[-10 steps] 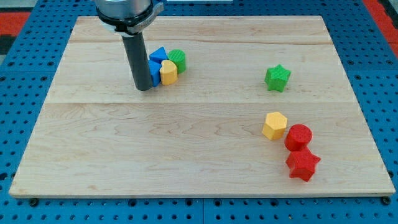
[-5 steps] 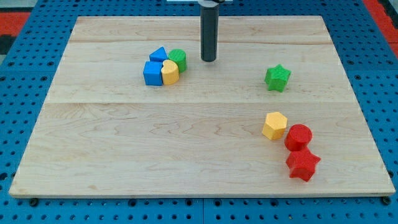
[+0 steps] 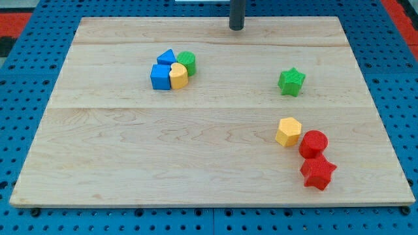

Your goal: Move green star to the right of the yellow heart

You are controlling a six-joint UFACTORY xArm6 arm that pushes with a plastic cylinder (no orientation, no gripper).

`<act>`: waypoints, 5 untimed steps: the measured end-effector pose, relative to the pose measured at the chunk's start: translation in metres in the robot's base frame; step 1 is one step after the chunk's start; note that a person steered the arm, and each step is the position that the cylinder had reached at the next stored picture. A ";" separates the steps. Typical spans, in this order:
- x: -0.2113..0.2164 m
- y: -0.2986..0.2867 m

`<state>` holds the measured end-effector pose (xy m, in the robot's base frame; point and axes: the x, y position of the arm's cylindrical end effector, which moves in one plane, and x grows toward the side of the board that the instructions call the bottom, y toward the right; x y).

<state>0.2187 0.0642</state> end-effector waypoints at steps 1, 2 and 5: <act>0.000 0.009; 0.000 0.009; 0.060 0.090</act>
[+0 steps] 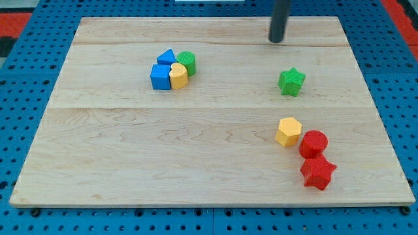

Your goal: Move green star to the right of the yellow heart

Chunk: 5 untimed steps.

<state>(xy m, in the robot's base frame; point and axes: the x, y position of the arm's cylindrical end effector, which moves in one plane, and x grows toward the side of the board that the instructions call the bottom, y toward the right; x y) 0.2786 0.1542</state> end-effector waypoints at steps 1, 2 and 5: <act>0.025 0.027; 0.067 0.044; 0.104 0.028</act>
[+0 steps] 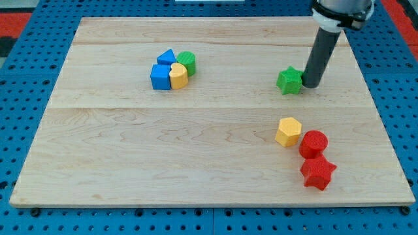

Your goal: Move green star to the right of the yellow heart

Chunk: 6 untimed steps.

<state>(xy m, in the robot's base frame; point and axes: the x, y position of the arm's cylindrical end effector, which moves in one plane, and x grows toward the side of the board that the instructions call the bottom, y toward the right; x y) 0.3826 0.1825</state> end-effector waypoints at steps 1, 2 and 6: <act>0.005 -0.033; 0.005 -0.063; 0.003 -0.157</act>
